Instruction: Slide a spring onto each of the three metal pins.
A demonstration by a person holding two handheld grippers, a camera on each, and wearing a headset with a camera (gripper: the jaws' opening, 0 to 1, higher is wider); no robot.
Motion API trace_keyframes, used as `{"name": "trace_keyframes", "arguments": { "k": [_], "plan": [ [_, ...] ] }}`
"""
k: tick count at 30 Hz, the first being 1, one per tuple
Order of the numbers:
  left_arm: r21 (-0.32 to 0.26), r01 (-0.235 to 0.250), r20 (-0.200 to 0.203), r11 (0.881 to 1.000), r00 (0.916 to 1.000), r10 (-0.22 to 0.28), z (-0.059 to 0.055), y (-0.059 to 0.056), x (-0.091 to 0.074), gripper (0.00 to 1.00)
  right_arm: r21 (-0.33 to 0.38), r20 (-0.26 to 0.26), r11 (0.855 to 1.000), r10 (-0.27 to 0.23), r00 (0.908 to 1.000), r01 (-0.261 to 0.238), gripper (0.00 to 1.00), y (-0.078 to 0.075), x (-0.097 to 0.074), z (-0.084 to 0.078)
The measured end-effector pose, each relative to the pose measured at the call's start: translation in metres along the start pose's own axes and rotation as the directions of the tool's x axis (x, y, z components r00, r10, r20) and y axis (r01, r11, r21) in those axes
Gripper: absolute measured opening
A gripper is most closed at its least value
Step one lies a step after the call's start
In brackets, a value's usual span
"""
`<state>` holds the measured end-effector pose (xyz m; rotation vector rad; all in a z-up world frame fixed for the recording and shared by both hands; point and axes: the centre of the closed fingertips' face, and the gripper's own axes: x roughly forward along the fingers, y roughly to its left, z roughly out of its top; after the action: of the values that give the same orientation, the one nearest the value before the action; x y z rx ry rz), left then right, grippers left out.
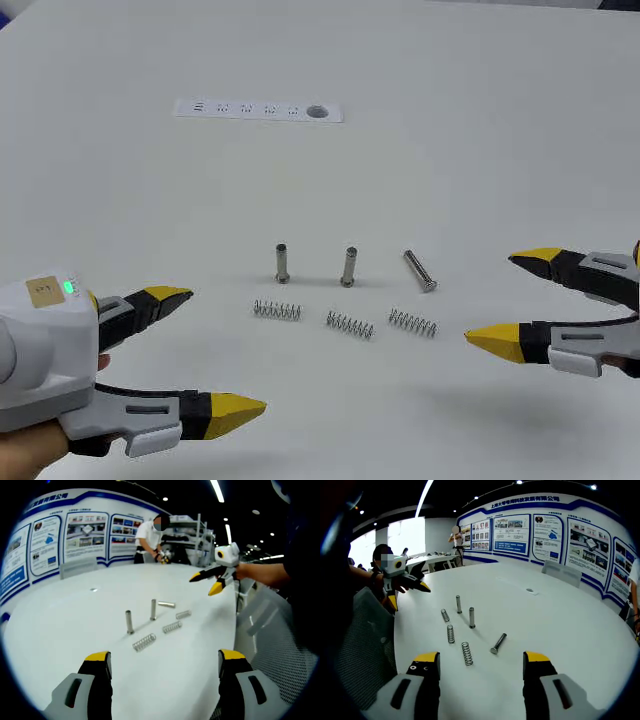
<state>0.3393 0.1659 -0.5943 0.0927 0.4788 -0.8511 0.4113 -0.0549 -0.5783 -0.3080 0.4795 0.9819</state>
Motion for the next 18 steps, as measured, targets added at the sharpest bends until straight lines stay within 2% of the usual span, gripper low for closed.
{"name": "trace_keyframes", "arguments": {
  "k": [18],
  "plan": [
    [0.003, -0.004, 0.008, 1.000, 1.0000, 0.004, 0.003, -0.002, 0.000, 0.89, -0.022, -0.032, 0.999, -0.031, 0.9990, 0.030, 0.60, -0.025, 0.028, 0.019]
  ]
}}
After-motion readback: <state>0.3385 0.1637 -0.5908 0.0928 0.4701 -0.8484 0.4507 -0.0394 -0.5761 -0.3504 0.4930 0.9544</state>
